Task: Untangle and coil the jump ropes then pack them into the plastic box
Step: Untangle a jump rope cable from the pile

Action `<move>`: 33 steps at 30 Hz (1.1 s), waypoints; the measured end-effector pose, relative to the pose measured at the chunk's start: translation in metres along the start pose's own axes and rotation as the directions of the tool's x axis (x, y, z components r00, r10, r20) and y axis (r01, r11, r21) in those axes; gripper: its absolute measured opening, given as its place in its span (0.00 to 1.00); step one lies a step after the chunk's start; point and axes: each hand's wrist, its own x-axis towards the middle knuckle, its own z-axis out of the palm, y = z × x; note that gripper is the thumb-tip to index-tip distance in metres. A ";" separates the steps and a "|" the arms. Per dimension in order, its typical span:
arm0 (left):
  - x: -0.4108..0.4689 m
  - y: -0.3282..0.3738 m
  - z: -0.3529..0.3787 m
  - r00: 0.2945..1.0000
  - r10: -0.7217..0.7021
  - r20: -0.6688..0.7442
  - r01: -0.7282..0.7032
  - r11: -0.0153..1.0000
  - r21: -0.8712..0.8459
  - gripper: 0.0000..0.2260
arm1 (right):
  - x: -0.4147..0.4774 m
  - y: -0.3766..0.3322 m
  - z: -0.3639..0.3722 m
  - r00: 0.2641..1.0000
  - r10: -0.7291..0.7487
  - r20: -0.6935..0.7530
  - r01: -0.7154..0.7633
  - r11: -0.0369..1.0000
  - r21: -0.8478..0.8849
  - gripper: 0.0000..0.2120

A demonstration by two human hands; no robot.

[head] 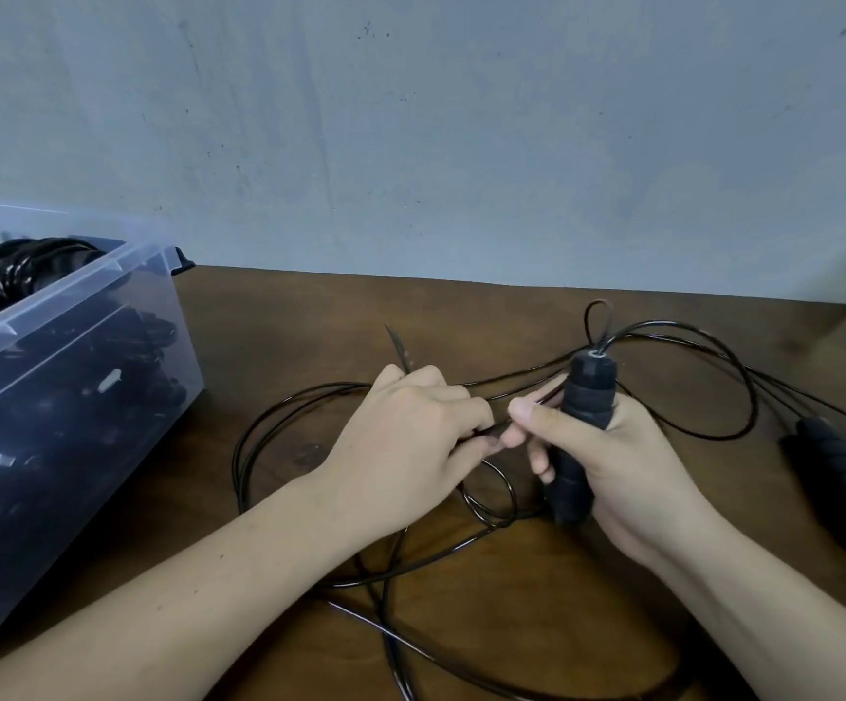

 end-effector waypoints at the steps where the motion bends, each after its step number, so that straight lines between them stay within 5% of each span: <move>1: 0.001 -0.001 -0.001 1.000 -0.017 0.000 0.017 1.000 -0.009 0.11 | 0.002 -0.002 -0.003 0.999 0.006 -0.033 -0.005 0.999 0.042 0.12; 11: 0.001 -0.020 -0.009 0.989 -0.146 0.040 0.146 0.989 -0.015 0.10 | 0.017 -0.018 -0.030 0.980 0.070 -0.186 -0.003 0.942 0.336 0.11; 20: 0.003 0.006 -0.012 0.990 0.118 -0.070 -0.099 0.968 0.231 0.10 | 0.004 -0.003 -0.004 0.997 0.073 -0.017 -0.071 0.993 0.099 0.13; 23: 0.003 0.010 -0.013 0.990 0.078 -0.121 -0.044 0.964 0.263 0.06 | 0.000 0.003 0.002 1.000 0.020 -0.012 -0.020 0.999 0.029 0.12; 26: 0.005 0.013 -0.019 0.991 0.014 -0.136 0.031 0.946 0.322 0.16 | 0.000 0.003 0.001 0.999 0.009 -0.034 -0.008 0.999 0.037 0.12; 29: 0.007 0.015 -0.019 0.988 0.041 -0.146 -0.009 0.977 0.215 0.16 | 0.002 0.000 -0.001 0.999 0.027 -0.043 -0.023 0.996 0.090 0.13; 33: 0.002 0.018 -0.007 0.992 -0.114 -0.059 0.100 0.974 -0.201 0.09 | 0.001 -0.001 0.001 1.000 0.018 -0.016 -0.017 0.996 0.092 0.13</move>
